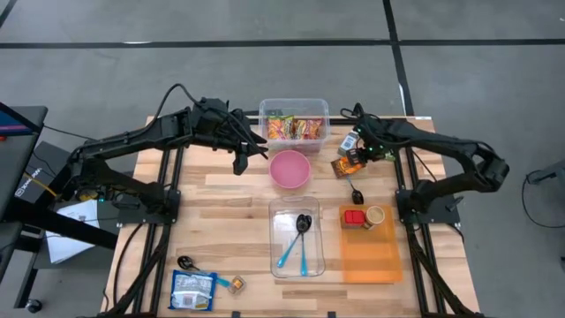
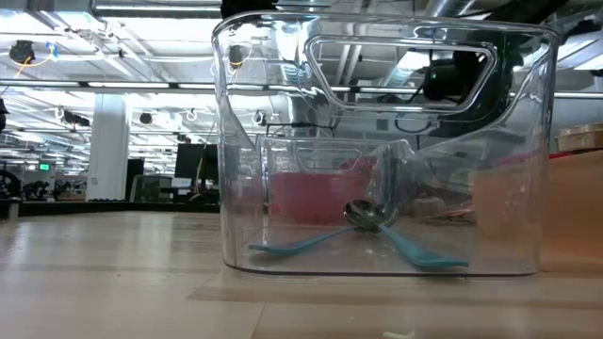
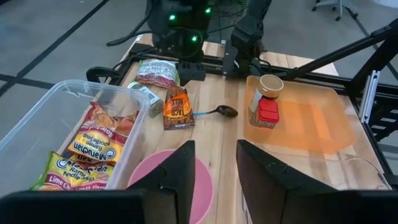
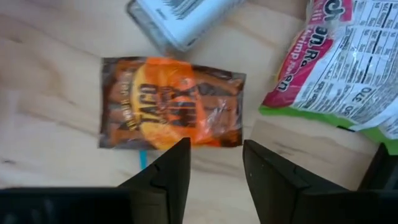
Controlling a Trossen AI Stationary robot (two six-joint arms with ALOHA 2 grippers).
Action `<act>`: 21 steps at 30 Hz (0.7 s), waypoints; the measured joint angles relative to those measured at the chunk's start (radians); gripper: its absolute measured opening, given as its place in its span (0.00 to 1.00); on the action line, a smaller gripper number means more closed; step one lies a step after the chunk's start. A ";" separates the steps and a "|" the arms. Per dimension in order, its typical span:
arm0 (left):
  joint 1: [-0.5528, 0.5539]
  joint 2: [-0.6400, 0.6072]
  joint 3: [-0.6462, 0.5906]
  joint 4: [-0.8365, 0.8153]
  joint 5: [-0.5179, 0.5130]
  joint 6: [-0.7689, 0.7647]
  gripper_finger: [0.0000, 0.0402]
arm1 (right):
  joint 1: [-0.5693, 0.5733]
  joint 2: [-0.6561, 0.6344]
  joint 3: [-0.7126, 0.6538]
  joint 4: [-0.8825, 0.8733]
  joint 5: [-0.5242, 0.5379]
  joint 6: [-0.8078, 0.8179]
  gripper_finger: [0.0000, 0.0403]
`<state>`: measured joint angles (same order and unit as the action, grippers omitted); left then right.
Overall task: Pick & Place Food Item
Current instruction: Put the orange seasoning pack into the orange bin
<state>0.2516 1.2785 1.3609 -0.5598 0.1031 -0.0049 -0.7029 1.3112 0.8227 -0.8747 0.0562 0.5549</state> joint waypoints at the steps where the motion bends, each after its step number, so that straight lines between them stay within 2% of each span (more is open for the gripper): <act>1: 0.000 0.000 0.000 0.000 0.000 0.000 0.28 | -0.010 0.014 0.000 0.003 0.003 -0.010 0.35; 6: -0.009 0.000 0.000 0.000 0.000 0.000 0.28 | -0.059 0.064 -0.002 0.027 0.011 -0.068 0.35; 11: -0.023 0.000 0.000 0.000 0.000 0.000 0.28 | -0.087 0.113 -0.002 0.037 -0.031 -0.118 0.34; 21: -0.025 0.000 0.000 0.000 -0.001 -0.001 0.28 | -0.071 0.170 -0.018 0.058 -0.060 -0.147 0.32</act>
<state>0.2268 1.2789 1.3609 -0.5602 0.1024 -0.0055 -0.7734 1.4817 0.8044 -0.8169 -0.0040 0.4076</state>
